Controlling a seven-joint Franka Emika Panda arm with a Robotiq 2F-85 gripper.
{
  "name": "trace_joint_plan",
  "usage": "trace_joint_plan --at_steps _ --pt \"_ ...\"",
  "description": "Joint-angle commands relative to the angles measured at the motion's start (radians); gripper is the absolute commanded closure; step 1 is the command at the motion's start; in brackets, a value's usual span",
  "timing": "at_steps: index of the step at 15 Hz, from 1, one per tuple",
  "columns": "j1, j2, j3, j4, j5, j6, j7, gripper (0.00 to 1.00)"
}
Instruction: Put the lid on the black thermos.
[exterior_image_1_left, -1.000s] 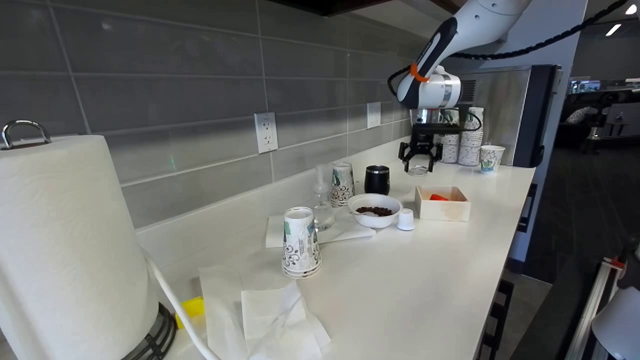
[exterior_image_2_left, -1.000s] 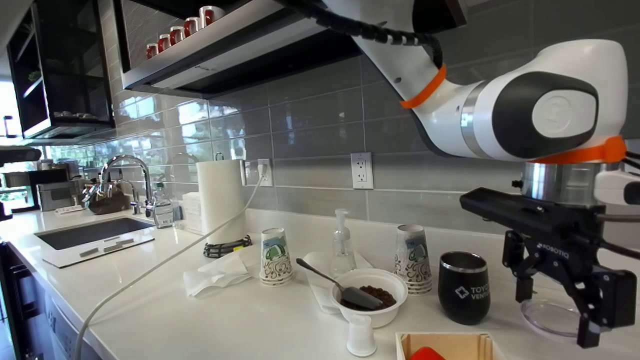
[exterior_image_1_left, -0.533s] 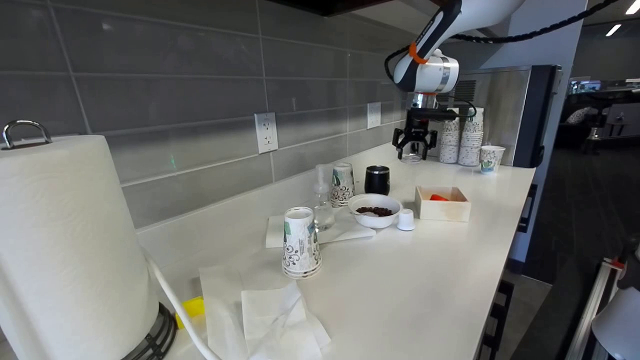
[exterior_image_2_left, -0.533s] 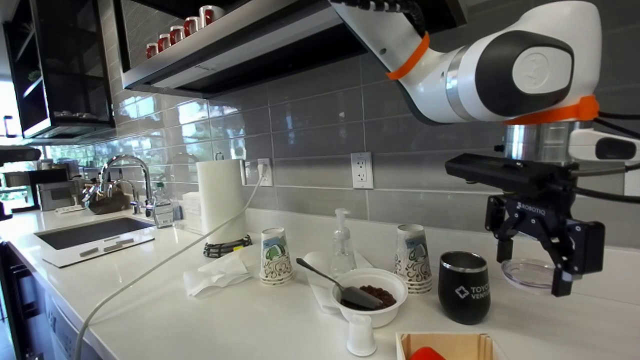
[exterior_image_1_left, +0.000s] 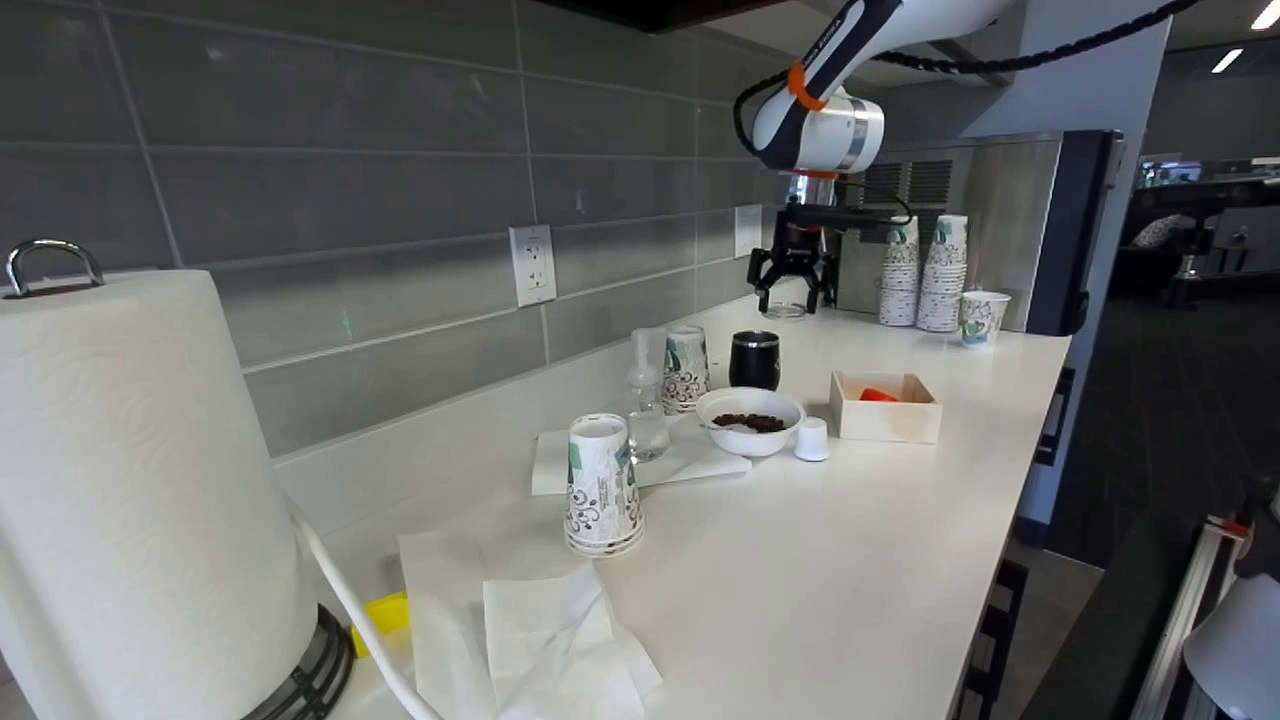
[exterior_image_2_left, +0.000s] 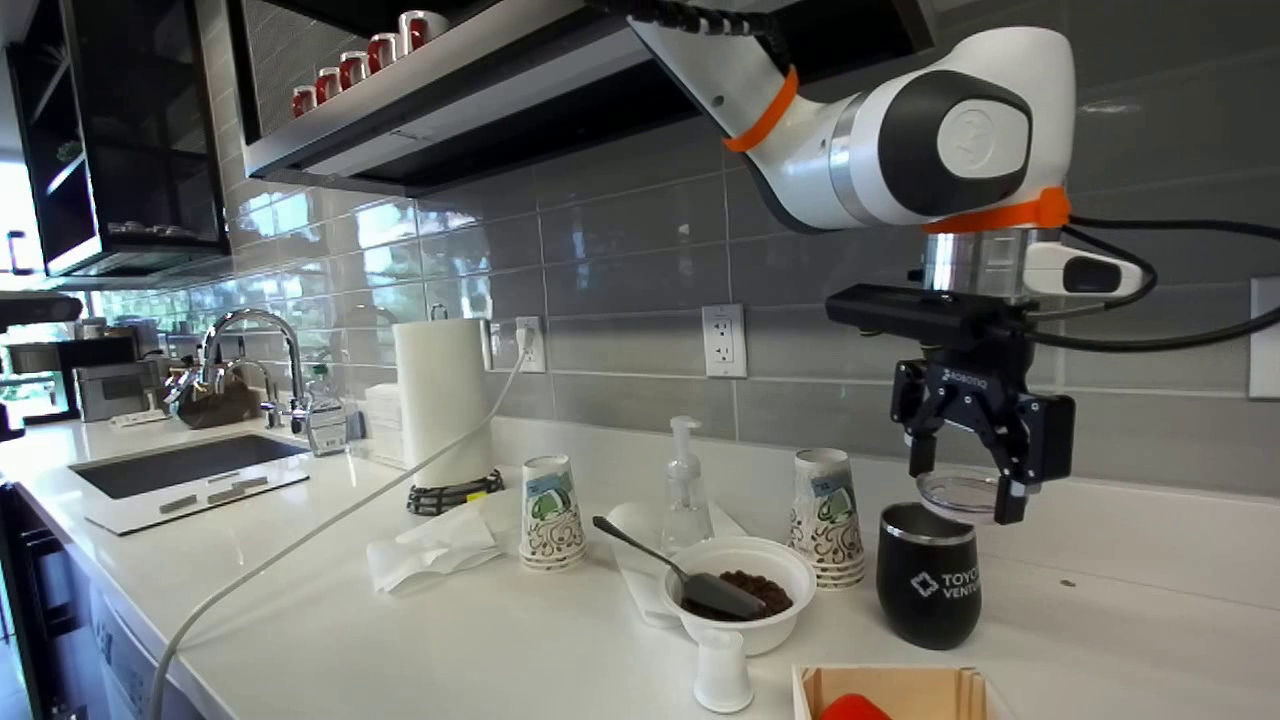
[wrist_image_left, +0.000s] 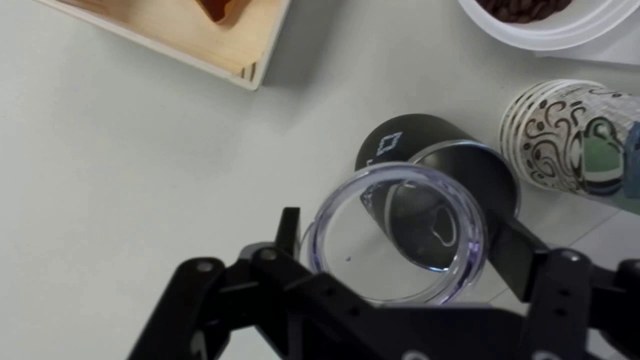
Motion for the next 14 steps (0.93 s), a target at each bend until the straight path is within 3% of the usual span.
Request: trace_joint_plan --at_steps 1,14 --pt "0.019 0.003 0.002 0.037 0.000 -0.040 -0.010 0.34" --pt "0.038 0.082 0.018 0.109 -0.011 -0.056 -0.034 0.34"
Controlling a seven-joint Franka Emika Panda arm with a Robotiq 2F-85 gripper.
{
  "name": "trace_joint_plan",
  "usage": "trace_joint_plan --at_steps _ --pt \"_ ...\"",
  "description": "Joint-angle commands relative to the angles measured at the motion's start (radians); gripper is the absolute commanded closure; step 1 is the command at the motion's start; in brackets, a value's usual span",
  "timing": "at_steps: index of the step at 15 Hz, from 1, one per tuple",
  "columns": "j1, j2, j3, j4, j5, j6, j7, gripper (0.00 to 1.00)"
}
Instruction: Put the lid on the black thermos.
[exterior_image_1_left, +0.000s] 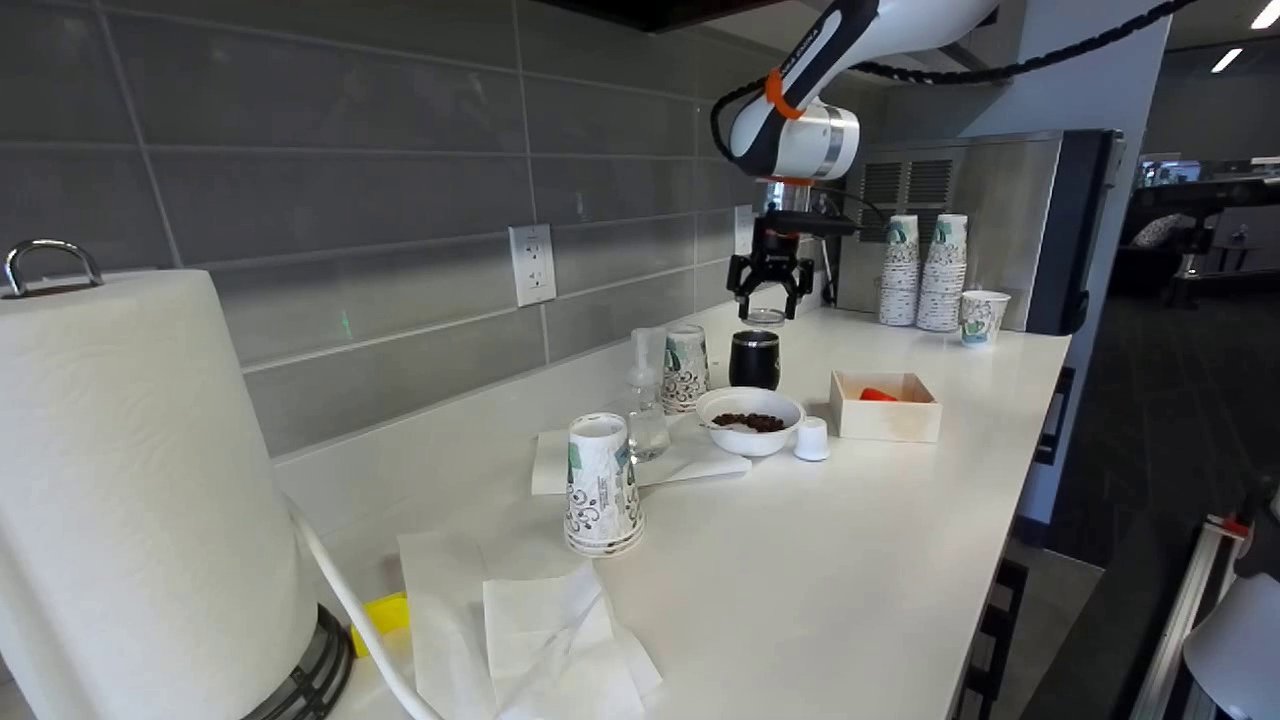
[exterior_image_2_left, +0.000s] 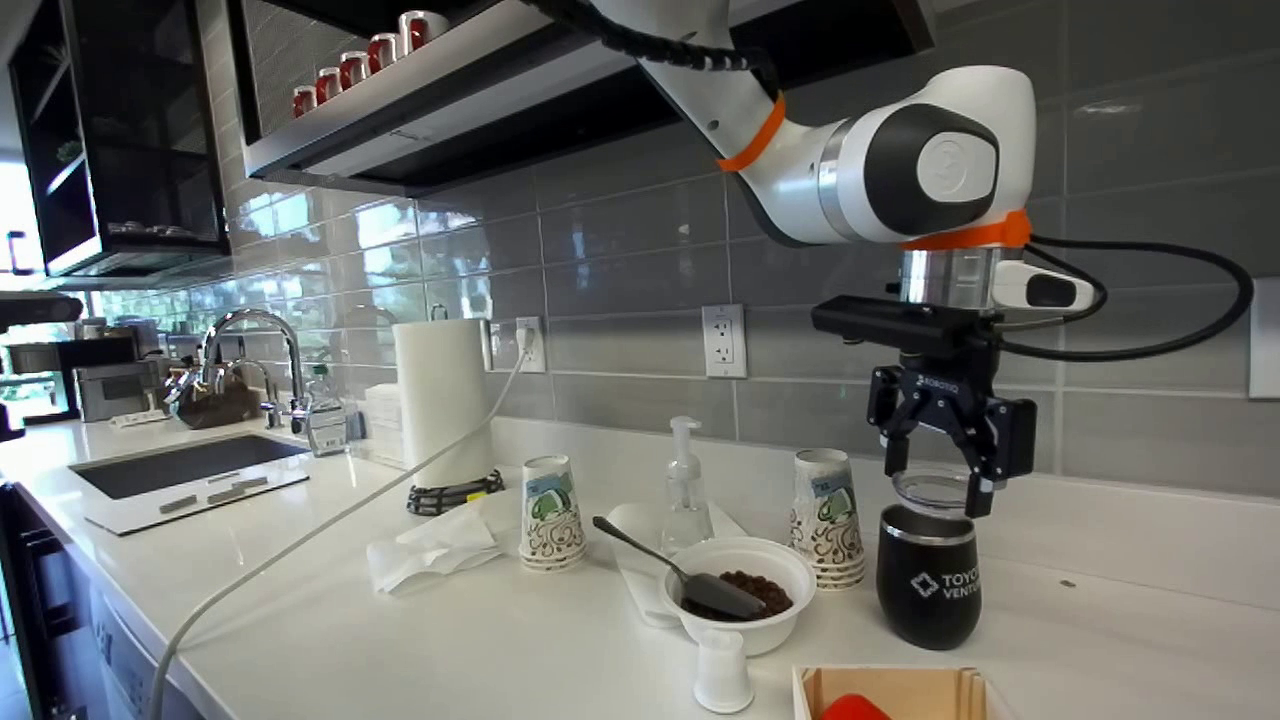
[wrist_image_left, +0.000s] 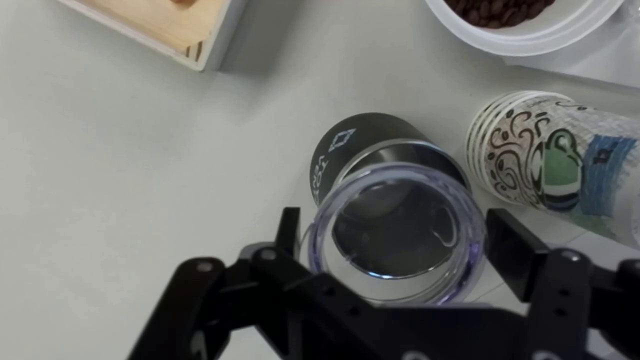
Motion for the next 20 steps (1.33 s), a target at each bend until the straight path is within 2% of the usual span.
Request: trace_joint_plan --at_steps 1,20 --pt "0.009 0.033 0.001 0.050 -0.013 -0.038 -0.007 0.34" --pt "0.031 0.085 -0.007 0.075 -0.043 -0.025 0.013 0.34"
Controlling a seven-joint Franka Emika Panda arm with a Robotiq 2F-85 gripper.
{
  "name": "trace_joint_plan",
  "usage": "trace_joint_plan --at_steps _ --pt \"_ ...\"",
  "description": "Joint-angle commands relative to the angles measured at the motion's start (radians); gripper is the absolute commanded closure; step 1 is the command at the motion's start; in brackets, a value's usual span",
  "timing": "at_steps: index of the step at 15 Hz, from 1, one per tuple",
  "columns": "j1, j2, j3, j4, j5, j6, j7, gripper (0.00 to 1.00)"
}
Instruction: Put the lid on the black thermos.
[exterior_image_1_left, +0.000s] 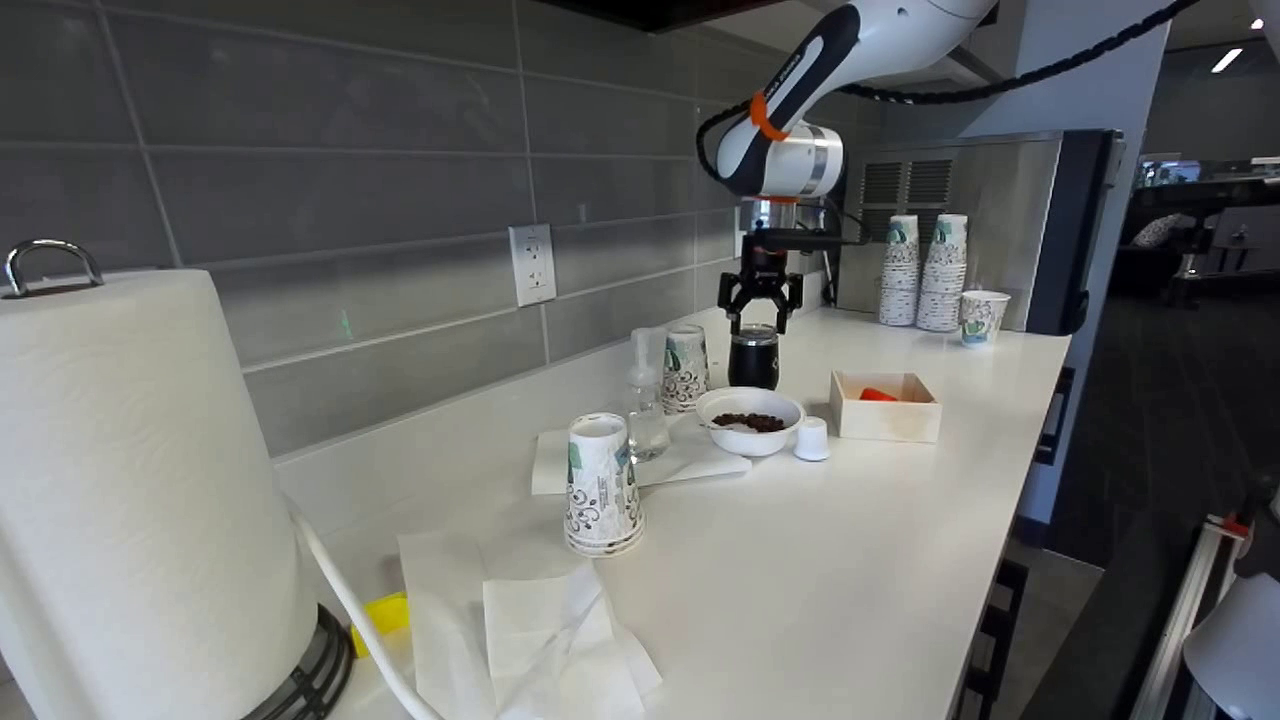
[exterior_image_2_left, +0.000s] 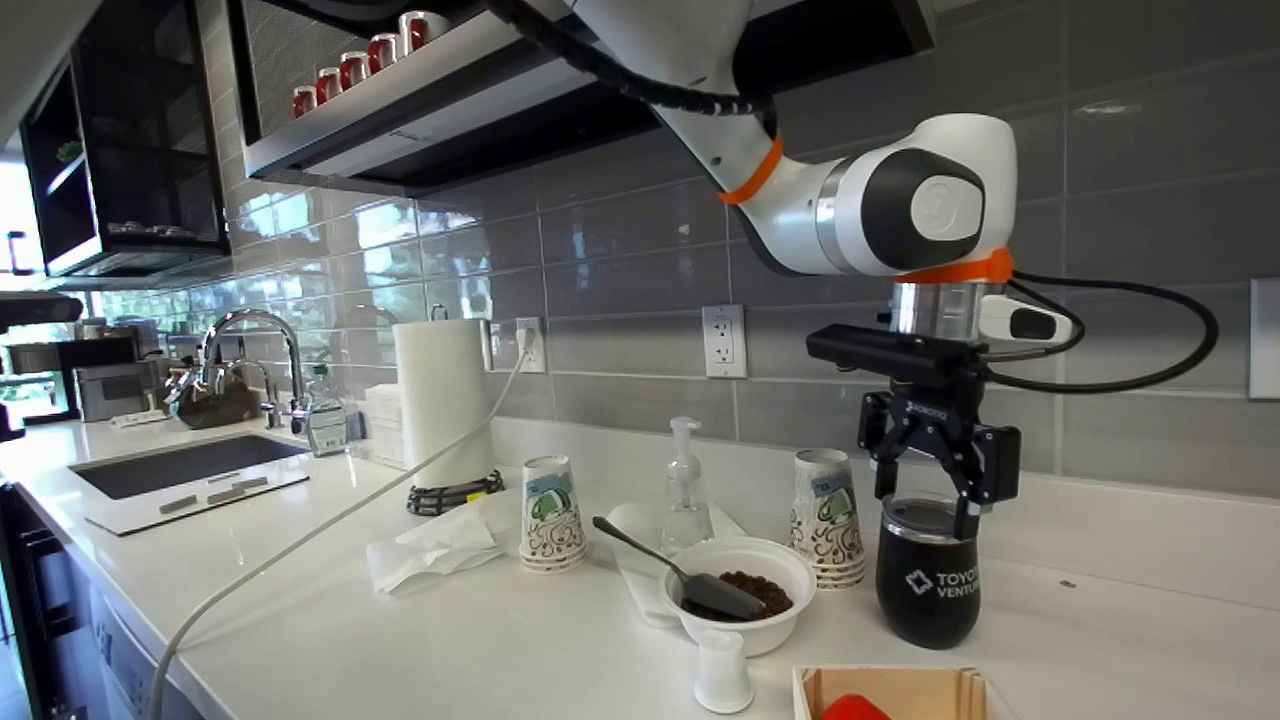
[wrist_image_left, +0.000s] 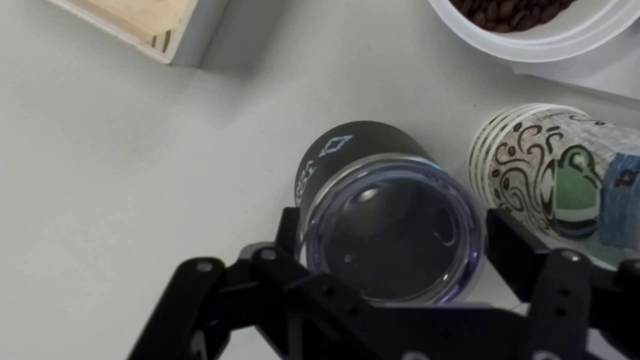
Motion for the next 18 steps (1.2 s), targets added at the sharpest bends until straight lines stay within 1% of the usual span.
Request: trace_joint_plan --at_steps 1,4,5,6,8,18 --pt "0.007 0.018 -0.009 0.032 -0.027 -0.023 0.012 0.34" --pt "0.006 0.017 -0.007 0.031 -0.027 -0.022 0.011 0.34" --pt "0.006 0.015 -0.006 0.030 -0.026 -0.023 0.011 0.24" --pt "0.006 0.013 -0.005 0.030 -0.025 -0.023 0.010 0.02" --pt "0.003 0.010 -0.004 0.029 -0.021 -0.025 0.007 0.00" --pt "-0.005 -0.019 -0.002 0.015 -0.014 -0.034 -0.009 0.00"
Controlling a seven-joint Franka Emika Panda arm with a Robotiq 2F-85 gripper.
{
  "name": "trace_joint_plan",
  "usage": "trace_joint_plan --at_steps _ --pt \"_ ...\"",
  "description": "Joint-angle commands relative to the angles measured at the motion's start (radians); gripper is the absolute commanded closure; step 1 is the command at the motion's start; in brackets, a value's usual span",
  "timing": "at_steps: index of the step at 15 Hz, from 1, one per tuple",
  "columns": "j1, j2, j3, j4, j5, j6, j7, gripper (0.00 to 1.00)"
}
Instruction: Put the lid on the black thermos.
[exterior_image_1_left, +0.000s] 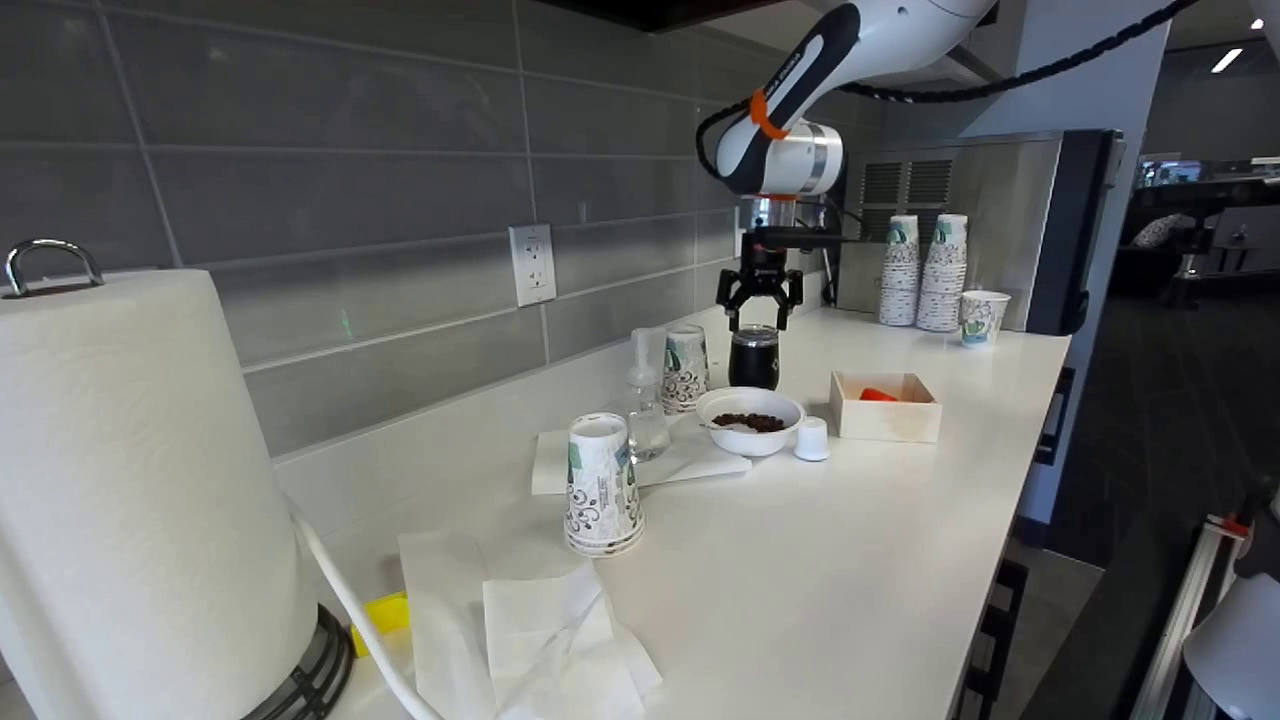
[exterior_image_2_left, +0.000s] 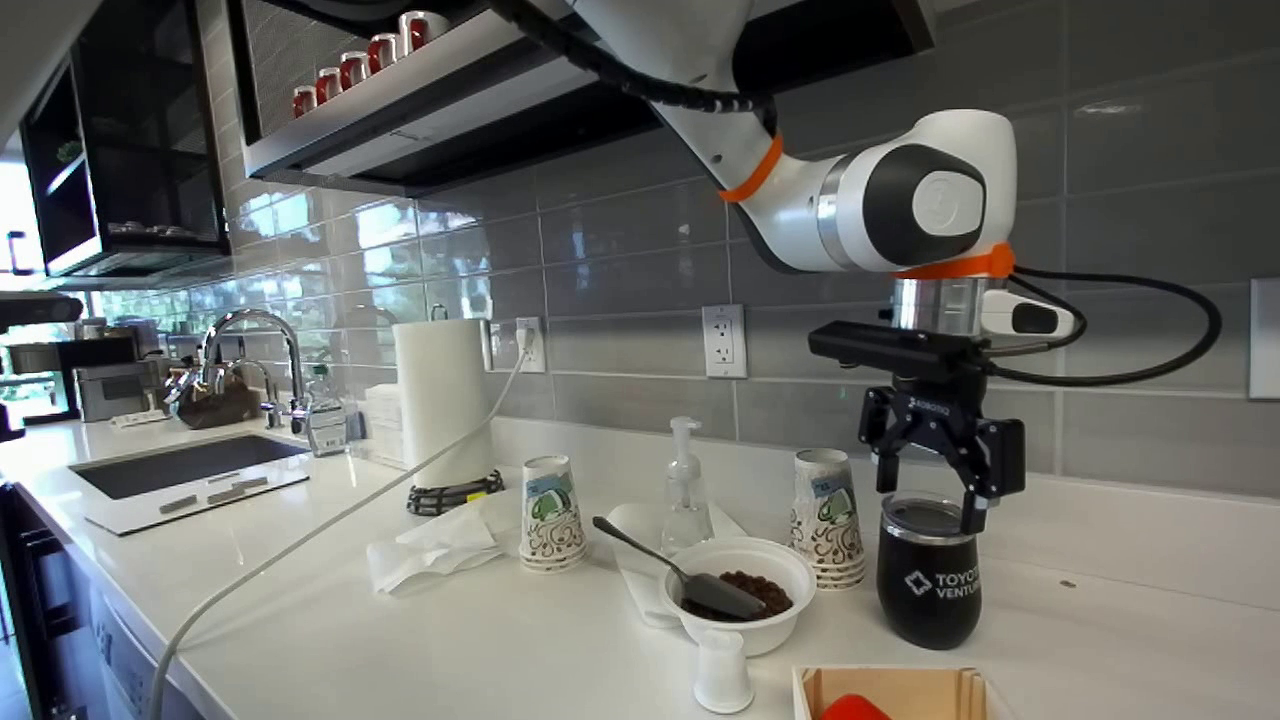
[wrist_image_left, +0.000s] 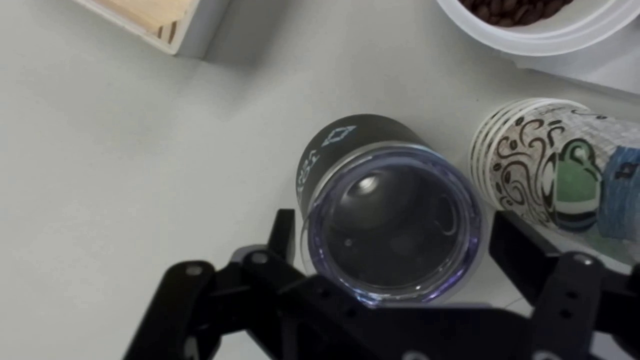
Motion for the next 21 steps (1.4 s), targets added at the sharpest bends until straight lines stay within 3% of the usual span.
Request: trace_joint_plan --at_steps 1,9,21 --pt "-0.006 -0.024 -0.001 0.004 -0.004 -0.033 -0.012 0.00" --pt "-0.008 -0.129 -0.001 -0.106 -0.001 -0.016 -0.038 0.00" --pt "0.011 -0.474 -0.026 -0.519 -0.030 0.034 -0.043 0.00"
